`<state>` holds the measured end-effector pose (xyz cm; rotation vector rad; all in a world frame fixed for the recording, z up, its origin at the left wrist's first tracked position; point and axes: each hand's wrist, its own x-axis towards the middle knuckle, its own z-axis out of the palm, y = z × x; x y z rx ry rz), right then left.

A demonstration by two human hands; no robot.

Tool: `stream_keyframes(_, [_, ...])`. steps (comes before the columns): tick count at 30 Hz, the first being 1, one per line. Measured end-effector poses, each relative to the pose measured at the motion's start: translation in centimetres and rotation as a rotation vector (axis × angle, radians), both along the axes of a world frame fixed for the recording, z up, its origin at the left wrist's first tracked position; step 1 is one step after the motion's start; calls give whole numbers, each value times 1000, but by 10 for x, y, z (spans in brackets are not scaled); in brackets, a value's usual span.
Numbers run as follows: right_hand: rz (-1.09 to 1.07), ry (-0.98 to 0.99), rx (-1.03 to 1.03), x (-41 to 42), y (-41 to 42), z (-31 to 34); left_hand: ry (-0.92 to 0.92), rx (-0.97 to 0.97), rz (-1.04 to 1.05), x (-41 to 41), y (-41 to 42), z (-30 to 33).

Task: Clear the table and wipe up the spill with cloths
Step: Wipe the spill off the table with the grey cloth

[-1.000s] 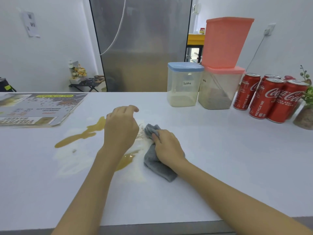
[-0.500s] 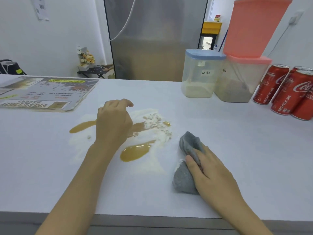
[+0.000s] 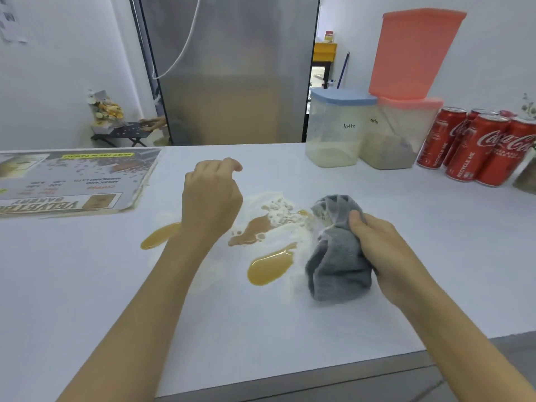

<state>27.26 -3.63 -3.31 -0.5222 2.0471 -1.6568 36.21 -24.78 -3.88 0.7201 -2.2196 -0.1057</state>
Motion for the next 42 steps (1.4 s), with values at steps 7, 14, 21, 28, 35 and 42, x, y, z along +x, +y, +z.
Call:
stream_keyframes(7, [27, 353, 115, -52, 12, 56, -30, -91, -47, -14, -12, -5])
stream_keyframes(14, [202, 417, 548, -81, -7, 38, -104, -251, -67, -13, -5, -13])
stream_keyframes(21, [-93, 582, 254, -104, -6, 67, -164, -276, -64, -10, -5, -13])
stream_keyframes(28, [-323, 697, -90, -132, -6, 117, -160, -283, -58, -11, -4, -12])
stream_keyframes(35, [-191, 998, 46, -125, -15, 158, -106, -291, -48, -7, -7, -10])
stream_keyframes(42, [-157, 1060, 257, -118, -10, 146, -136, -276, -76, -9, -5, -14])
